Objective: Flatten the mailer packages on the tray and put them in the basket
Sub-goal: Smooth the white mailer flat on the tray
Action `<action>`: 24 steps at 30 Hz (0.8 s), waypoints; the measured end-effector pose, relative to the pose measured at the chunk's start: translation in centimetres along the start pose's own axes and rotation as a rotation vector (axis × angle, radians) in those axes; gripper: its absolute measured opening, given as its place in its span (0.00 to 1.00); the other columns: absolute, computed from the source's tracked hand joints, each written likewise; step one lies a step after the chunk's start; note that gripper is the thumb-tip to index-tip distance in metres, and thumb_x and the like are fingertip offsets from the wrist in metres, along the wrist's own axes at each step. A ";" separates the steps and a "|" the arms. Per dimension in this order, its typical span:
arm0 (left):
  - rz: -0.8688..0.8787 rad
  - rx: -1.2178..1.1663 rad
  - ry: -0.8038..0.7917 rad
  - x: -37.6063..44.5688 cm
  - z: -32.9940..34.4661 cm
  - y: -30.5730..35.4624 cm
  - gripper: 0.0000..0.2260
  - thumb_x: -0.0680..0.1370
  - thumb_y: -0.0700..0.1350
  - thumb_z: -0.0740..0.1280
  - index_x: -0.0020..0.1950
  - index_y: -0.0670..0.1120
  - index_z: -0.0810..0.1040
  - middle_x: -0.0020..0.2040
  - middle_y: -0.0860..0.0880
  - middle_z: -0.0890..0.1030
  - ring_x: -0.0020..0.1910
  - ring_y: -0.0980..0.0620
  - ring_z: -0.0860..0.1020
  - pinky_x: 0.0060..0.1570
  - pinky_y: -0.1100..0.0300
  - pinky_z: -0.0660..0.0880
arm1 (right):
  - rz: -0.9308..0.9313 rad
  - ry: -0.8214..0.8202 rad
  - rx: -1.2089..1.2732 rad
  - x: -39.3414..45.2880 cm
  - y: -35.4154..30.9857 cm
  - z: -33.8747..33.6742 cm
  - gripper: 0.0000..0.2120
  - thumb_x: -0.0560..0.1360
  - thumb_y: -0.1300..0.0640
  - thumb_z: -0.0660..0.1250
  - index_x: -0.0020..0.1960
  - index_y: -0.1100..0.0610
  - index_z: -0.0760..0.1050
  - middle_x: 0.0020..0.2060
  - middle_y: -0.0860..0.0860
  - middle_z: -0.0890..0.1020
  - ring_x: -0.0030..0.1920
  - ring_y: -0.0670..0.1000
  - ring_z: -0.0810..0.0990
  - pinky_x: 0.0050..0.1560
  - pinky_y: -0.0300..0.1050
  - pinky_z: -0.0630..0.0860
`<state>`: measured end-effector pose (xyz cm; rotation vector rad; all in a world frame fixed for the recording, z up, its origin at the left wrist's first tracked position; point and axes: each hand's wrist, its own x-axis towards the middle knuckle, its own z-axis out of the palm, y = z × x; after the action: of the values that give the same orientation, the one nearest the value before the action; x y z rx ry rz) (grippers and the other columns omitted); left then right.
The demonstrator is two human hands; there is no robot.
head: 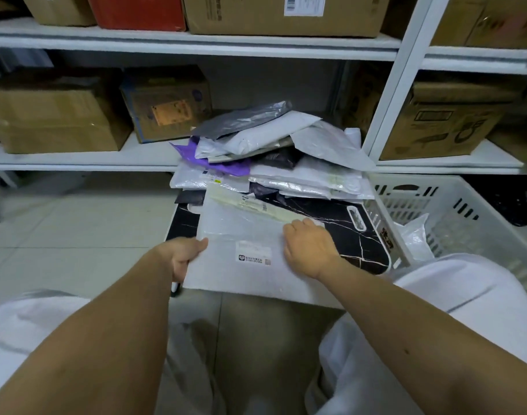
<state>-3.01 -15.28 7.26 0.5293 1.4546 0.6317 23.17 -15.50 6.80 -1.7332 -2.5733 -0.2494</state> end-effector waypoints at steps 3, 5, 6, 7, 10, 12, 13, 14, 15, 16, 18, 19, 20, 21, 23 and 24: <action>-0.008 -0.075 0.020 2.6 0.0 -0.8 0.16 0.83 0.45 0.57 0.69 0.40 0.69 0.55 0.38 0.79 0.50 0.41 0.78 0.57 0.42 0.71 | 0.432 -0.128 0.097 -0.4 2.0 2.3 0.16 0.79 0.52 0.55 0.64 0.56 0.66 0.60 0.55 0.72 0.60 0.56 0.71 0.56 0.54 0.72; 0.002 -0.125 0.051 3.8 0.3 -1.0 0.15 0.83 0.44 0.57 0.68 0.40 0.69 0.60 0.38 0.77 0.57 0.39 0.77 0.56 0.43 0.71 | 0.736 -0.217 0.256 -0.2 3.1 3.4 0.18 0.80 0.50 0.54 0.67 0.56 0.64 0.64 0.57 0.70 0.64 0.58 0.69 0.60 0.57 0.70; 0.017 -0.139 0.075 4.5 0.4 -1.0 0.13 0.83 0.44 0.57 0.66 0.41 0.70 0.60 0.39 0.77 0.55 0.40 0.78 0.54 0.44 0.71 | 0.874 -0.259 0.349 0.1 3.7 3.9 0.20 0.80 0.49 0.54 0.68 0.57 0.62 0.66 0.57 0.69 0.65 0.60 0.69 0.61 0.58 0.68; 0.045 -0.131 0.115 5.3 0.3 -0.9 0.13 0.83 0.44 0.58 0.65 0.41 0.70 0.58 0.39 0.77 0.49 0.41 0.79 0.53 0.45 0.72 | 0.990 -0.292 0.445 0.4 4.3 4.3 0.21 0.80 0.49 0.53 0.70 0.57 0.60 0.68 0.58 0.67 0.66 0.61 0.68 0.63 0.59 0.68; 0.165 0.023 0.296 7.8 0.0 -0.3 0.14 0.82 0.45 0.60 0.65 0.40 0.72 0.59 0.40 0.78 0.50 0.41 0.78 0.56 0.48 0.73 | 1.138 -0.325 0.654 1.5 5.2 5.3 0.23 0.80 0.50 0.54 0.71 0.59 0.58 0.68 0.61 0.67 0.66 0.63 0.70 0.63 0.59 0.69; 0.231 0.201 0.432 9.4 -0.4 0.2 0.15 0.81 0.45 0.62 0.63 0.38 0.74 0.61 0.38 0.78 0.57 0.37 0.77 0.60 0.49 0.73 | 1.123 -0.304 0.713 2.5 5.1 6.1 0.23 0.80 0.52 0.55 0.71 0.61 0.58 0.67 0.61 0.69 0.64 0.63 0.71 0.61 0.57 0.70; 0.251 0.268 0.480 10.1 -0.5 0.5 0.15 0.81 0.45 0.62 0.63 0.38 0.74 0.61 0.39 0.78 0.59 0.37 0.76 0.61 0.51 0.72 | 1.098 -0.286 0.711 3.0 4.9 6.4 0.22 0.80 0.52 0.55 0.70 0.61 0.59 0.67 0.61 0.70 0.64 0.63 0.72 0.60 0.56 0.71; 0.266 0.341 0.522 10.7 -0.5 0.8 0.15 0.81 0.45 0.62 0.64 0.38 0.73 0.61 0.40 0.77 0.61 0.37 0.74 0.62 0.52 0.70 | 1.066 -0.269 0.684 3.4 4.5 6.7 0.21 0.80 0.52 0.55 0.69 0.61 0.60 0.66 0.61 0.70 0.64 0.63 0.72 0.60 0.56 0.70; 0.281 0.429 0.570 11.3 -0.4 1.2 0.16 0.80 0.45 0.61 0.67 0.39 0.70 0.63 0.39 0.75 0.62 0.38 0.72 0.63 0.51 0.68 | 1.032 -0.247 0.625 3.6 3.9 6.7 0.21 0.80 0.51 0.55 0.69 0.60 0.61 0.66 0.60 0.70 0.64 0.62 0.71 0.60 0.56 0.70; 0.298 0.528 0.633 11.6 -0.1 1.2 0.18 0.80 0.45 0.60 0.69 0.40 0.67 0.65 0.38 0.73 0.64 0.37 0.70 0.64 0.50 0.66 | 0.992 -0.218 0.534 3.7 3.2 6.8 0.21 0.80 0.50 0.55 0.69 0.60 0.61 0.66 0.59 0.69 0.65 0.61 0.70 0.61 0.56 0.69; 0.397 0.791 0.817 11.4 1.3 0.8 0.23 0.80 0.46 0.60 0.72 0.41 0.62 0.69 0.36 0.66 0.68 0.37 0.65 0.66 0.44 0.63 | 0.854 -0.111 0.319 3.7 1.8 7.3 0.23 0.80 0.48 0.54 0.71 0.59 0.61 0.68 0.58 0.68 0.68 0.58 0.67 0.65 0.58 0.65; 0.484 0.947 0.882 11.1 2.2 0.1 0.25 0.80 0.48 0.58 0.75 0.41 0.59 0.72 0.37 0.62 0.72 0.38 0.61 0.69 0.43 0.59 | 0.758 -0.056 0.250 3.7 0.9 7.7 0.25 0.80 0.47 0.52 0.73 0.58 0.60 0.70 0.57 0.66 0.71 0.57 0.63 0.69 0.60 0.61; 0.569 1.085 0.894 10.4 3.5 -0.8 0.27 0.81 0.51 0.56 0.77 0.42 0.56 0.76 0.38 0.58 0.75 0.40 0.56 0.71 0.42 0.53 | 0.660 -0.015 0.218 3.5 -0.1 8.3 0.27 0.80 0.46 0.51 0.75 0.58 0.58 0.74 0.57 0.62 0.74 0.56 0.59 0.72 0.61 0.56; 0.659 1.177 0.867 9.8 4.7 -2.0 0.27 0.81 0.53 0.53 0.78 0.44 0.53 0.77 0.40 0.55 0.77 0.42 0.53 0.72 0.42 0.48 | 0.565 0.021 0.213 3.3 -1.2 8.8 0.28 0.81 0.45 0.49 0.77 0.58 0.56 0.76 0.56 0.59 0.76 0.55 0.56 0.73 0.61 0.51; 0.803 1.267 0.768 9.7 6.8 -5.1 0.26 0.81 0.55 0.48 0.78 0.48 0.55 0.78 0.42 0.56 0.77 0.43 0.55 0.71 0.41 0.45 | 0.398 0.109 0.239 2.7 -3.7 10.0 0.28 0.80 0.45 0.48 0.77 0.58 0.59 0.76 0.56 0.60 0.77 0.55 0.57 0.73 0.62 0.51; 0.813 1.301 0.715 9.8 7.4 -6.6 0.26 0.80 0.55 0.47 0.77 0.49 0.56 0.77 0.42 0.57 0.76 0.42 0.57 0.71 0.41 0.45 | 0.326 0.121 0.255 2.3 -4.9 10.5 0.28 0.80 0.45 0.47 0.76 0.57 0.59 0.76 0.55 0.61 0.76 0.55 0.58 0.73 0.62 0.51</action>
<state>4.94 -13.08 -3.97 2.1461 2.2461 0.4063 18.46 -13.60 -3.90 -1.9311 -2.0907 -0.0133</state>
